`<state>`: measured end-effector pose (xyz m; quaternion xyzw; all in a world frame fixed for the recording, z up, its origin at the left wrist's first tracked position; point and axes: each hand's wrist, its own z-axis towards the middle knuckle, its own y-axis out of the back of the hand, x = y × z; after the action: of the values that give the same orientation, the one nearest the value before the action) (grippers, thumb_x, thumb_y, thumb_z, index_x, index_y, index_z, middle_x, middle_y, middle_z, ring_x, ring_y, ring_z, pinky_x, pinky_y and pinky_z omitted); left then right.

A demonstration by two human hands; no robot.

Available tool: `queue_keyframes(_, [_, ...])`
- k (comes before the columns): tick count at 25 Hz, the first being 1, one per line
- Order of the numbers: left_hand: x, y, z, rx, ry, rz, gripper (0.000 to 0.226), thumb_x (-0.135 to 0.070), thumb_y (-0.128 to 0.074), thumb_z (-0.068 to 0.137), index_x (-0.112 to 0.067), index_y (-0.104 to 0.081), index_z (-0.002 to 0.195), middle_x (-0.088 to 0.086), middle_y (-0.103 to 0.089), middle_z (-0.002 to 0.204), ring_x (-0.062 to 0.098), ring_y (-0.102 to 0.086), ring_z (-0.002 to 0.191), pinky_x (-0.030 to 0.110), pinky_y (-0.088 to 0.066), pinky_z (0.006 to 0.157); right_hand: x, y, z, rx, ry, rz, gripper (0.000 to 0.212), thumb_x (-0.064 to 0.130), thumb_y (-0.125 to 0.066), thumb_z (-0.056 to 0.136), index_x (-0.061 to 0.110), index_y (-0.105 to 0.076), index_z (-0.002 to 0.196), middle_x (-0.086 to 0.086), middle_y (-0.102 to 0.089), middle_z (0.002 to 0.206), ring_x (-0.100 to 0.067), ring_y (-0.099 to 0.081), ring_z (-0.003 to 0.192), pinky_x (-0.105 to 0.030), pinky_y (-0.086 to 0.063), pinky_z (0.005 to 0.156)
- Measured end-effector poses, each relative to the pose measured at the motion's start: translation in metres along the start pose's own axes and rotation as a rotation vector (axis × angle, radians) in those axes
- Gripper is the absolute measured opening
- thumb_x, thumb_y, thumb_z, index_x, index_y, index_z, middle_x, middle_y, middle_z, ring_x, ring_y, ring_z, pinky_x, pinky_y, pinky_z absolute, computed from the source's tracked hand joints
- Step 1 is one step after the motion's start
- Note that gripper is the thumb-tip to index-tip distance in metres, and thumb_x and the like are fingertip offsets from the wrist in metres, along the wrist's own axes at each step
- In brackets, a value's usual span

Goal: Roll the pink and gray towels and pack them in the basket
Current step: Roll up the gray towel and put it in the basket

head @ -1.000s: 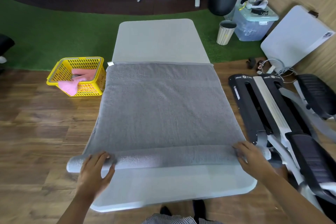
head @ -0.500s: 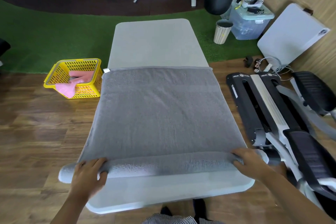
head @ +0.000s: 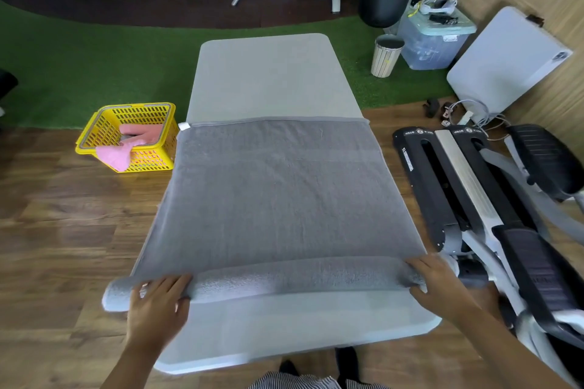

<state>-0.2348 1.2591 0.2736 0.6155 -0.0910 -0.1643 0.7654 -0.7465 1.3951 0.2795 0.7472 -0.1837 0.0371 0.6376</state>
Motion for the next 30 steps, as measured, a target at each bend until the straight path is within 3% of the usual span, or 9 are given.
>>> queue_keyframes(3, [0.006,0.004,0.003,0.012,0.026,0.043,0.047,-0.023,-0.033,0.072,-0.013,-0.075,0.09,0.001,-0.07,0.075,0.026,-0.067,0.065,0.048,-0.041,0.075,0.006,0.01,0.007,0.102,-0.064,-0.009,0.03,0.039,-0.045,0.065,0.023,-0.061,0.085,0.012,-0.057,0.073,-0.018,-0.059,0.071,-0.033,-0.048,0.064])
queue_keyframes(7, [0.0,0.002,0.006,-0.037,0.055,0.028,0.045,-0.019,-0.033,0.077,-0.008,-0.069,0.102,0.007,-0.07,0.101,0.027,-0.067,0.088,0.052,-0.038,0.091,0.003,0.005,0.009,-0.062,0.016,0.087,0.039,0.027,-0.052,0.073,0.021,-0.055,0.111,0.008,-0.055,0.103,-0.013,-0.052,0.094,-0.036,-0.046,0.084])
queue_keyframes(11, [-0.012,-0.005,0.003,-0.019,-0.042,-0.013,0.048,-0.025,-0.038,0.075,-0.009,-0.069,0.108,0.006,-0.068,0.111,0.018,-0.058,0.105,0.051,-0.036,0.099,0.003,0.0,0.01,-0.245,0.149,0.116,0.03,0.028,-0.044,0.084,0.012,-0.066,0.097,0.004,-0.059,0.093,-0.008,-0.047,0.087,-0.04,-0.04,0.093])
queue_keyframes(14, [-0.014,-0.006,0.003,0.033,-0.032,0.013,0.05,-0.026,-0.037,0.072,-0.01,-0.069,0.108,0.003,-0.07,0.106,0.021,-0.066,0.098,0.05,-0.035,0.1,-0.005,-0.003,0.006,-0.12,0.09,0.109,0.04,0.028,-0.058,0.071,0.019,-0.063,0.11,0.012,-0.056,0.103,-0.005,-0.045,0.1,-0.041,-0.034,0.102])
queue_keyframes(18, [-0.009,0.005,0.016,0.118,0.023,0.011,0.047,-0.027,-0.035,0.069,-0.015,-0.071,0.095,-0.001,-0.071,0.084,0.024,-0.07,0.076,0.049,-0.043,0.082,0.001,0.009,0.011,0.006,0.049,0.089,0.035,0.012,-0.064,0.066,0.016,-0.066,0.1,0.006,-0.064,0.089,-0.02,-0.06,0.087,-0.032,-0.048,0.08])
queue_keyframes(21, [-0.005,0.008,0.021,0.159,0.072,-0.008,0.05,-0.026,-0.035,0.067,-0.015,-0.069,0.101,-0.001,-0.072,0.093,0.023,-0.069,0.085,0.058,-0.043,0.087,0.009,0.018,0.018,0.055,0.072,0.127,0.033,0.021,-0.053,0.071,0.017,-0.063,0.102,0.012,-0.058,0.087,-0.017,-0.059,0.088,-0.026,-0.042,0.077])
queue_keyframes(24, [-0.012,0.005,0.018,0.11,0.112,-0.036,0.044,-0.016,-0.044,0.071,-0.007,-0.063,0.11,0.008,-0.068,0.107,0.029,-0.066,0.095,0.06,-0.036,0.1,0.006,0.013,0.016,-0.093,0.129,0.071,0.04,0.004,-0.06,0.075,0.015,-0.058,0.113,0.004,-0.058,0.109,-0.017,-0.053,0.102,-0.037,-0.039,0.099])
queue_keyframes(26, [-0.013,0.0,0.016,0.106,0.089,-0.06,0.045,-0.02,-0.042,0.074,-0.005,-0.063,0.111,0.011,-0.067,0.112,0.026,-0.062,0.105,0.057,-0.03,0.106,0.003,0.006,0.014,-0.195,0.189,0.034,0.041,-0.007,-0.065,0.072,0.008,-0.062,0.111,-0.004,-0.06,0.112,-0.025,-0.056,0.1,-0.039,-0.043,0.095])
queue_keyframes(30, [-0.009,-0.008,0.017,0.181,0.071,-0.087,0.053,-0.02,-0.053,0.065,-0.006,-0.063,0.115,0.008,-0.066,0.112,0.024,-0.059,0.109,0.055,-0.02,0.111,0.004,0.004,0.012,-0.152,0.234,-0.041,0.057,0.006,-0.078,0.059,0.005,-0.063,0.114,-0.003,-0.062,0.112,-0.016,-0.048,0.107,-0.037,-0.037,0.097])
